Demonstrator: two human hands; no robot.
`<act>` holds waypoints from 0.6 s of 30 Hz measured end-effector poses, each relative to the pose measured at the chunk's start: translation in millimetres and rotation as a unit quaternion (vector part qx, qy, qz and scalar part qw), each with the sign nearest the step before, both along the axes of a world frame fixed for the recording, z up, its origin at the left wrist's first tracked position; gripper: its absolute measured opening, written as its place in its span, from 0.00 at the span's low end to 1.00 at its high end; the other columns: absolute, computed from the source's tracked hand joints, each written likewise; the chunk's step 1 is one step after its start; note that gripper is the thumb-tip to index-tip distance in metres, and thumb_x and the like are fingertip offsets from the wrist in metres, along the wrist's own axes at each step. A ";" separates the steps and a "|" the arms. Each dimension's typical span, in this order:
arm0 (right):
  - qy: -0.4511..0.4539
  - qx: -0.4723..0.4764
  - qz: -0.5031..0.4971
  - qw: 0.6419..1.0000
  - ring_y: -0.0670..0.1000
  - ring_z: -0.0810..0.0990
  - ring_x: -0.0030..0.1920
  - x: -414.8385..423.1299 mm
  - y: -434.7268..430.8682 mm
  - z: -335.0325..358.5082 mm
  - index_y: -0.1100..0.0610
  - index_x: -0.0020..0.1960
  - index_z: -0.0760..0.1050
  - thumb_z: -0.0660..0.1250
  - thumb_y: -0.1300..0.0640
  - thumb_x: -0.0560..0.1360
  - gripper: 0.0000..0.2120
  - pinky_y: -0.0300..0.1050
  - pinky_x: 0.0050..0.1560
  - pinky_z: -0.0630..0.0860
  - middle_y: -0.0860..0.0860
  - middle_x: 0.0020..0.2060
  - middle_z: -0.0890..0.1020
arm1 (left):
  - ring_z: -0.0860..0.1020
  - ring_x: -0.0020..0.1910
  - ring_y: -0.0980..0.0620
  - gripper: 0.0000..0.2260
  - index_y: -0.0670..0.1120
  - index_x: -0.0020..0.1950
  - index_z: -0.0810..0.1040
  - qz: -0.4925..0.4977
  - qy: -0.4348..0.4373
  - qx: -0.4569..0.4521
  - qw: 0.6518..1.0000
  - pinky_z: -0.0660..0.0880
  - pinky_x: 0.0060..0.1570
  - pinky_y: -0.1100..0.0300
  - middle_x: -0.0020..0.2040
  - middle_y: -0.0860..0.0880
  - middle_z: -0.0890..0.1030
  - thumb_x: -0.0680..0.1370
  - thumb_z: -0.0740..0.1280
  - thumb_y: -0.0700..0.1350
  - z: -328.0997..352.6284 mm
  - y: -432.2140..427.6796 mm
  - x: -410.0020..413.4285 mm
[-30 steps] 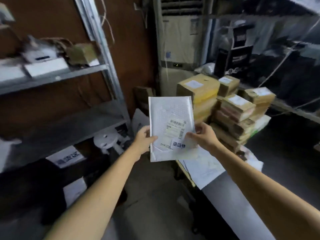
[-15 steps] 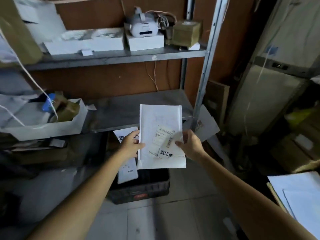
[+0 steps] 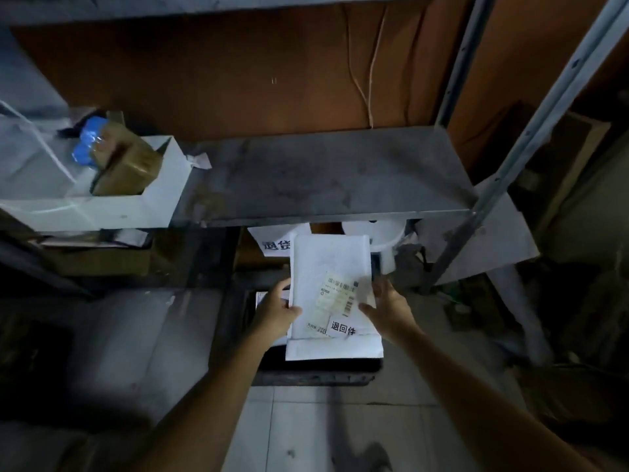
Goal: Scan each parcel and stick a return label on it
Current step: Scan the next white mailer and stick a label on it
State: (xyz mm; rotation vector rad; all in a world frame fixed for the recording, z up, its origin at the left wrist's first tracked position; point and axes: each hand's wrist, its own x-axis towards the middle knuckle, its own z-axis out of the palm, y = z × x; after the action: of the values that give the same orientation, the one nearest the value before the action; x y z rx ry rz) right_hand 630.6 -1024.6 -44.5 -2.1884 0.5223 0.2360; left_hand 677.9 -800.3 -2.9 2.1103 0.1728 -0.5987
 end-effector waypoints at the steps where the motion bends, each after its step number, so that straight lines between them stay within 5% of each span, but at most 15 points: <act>1: 0.011 0.002 0.000 1.000 0.55 0.81 0.55 9.9 -0.9 -23.0 0.52 0.68 0.66 0.71 0.54 0.76 0.23 0.45 0.49 0.78 0.53 0.59 0.81 | 0.79 0.50 0.47 0.28 0.51 0.74 0.66 0.000 0.011 0.005 1.000 0.80 0.51 0.47 0.49 0.47 0.79 0.76 0.69 0.37 -25.5 -2.0 10.3; 4: 0.043 -0.018 0.001 0.999 0.58 0.80 0.56 33.4 -5.0 -94.8 0.55 0.66 0.67 0.70 0.53 0.76 0.21 0.52 0.55 0.79 0.56 0.58 0.81 | 0.80 0.47 0.45 0.28 0.52 0.72 0.67 -0.009 0.036 0.021 0.999 0.80 0.51 0.45 0.43 0.49 0.79 0.75 0.69 0.37 -105.0 -7.3 36.2; 8: 0.066 -0.030 -0.008 0.997 0.59 0.80 0.55 58.2 -9.6 -193.6 0.55 0.67 0.67 0.69 0.53 0.77 0.22 0.56 0.54 0.79 0.56 0.57 0.81 | 0.81 0.52 0.41 0.28 0.51 0.72 0.67 -0.016 0.073 -0.003 0.997 0.78 0.55 0.42 0.50 0.40 0.81 0.75 0.70 0.36 -214.3 -11.9 68.4; 18: 0.121 0.016 -0.071 0.990 0.52 0.80 0.46 104.0 -7.4 -392.3 0.55 0.64 0.68 0.77 0.56 0.71 0.26 0.53 0.47 0.81 0.50 0.47 0.80 | 0.81 0.53 0.41 0.29 0.51 0.70 0.67 -0.007 0.151 -0.036 0.988 0.78 0.54 0.40 0.49 0.43 0.80 0.73 0.71 0.32 -417.6 -6.3 116.9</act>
State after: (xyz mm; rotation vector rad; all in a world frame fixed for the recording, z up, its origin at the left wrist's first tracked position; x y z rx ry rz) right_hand 734.6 -1032.0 -436.8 -2.0919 0.8007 0.4344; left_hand 794.8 -806.6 -420.5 1.9437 0.3009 -0.9195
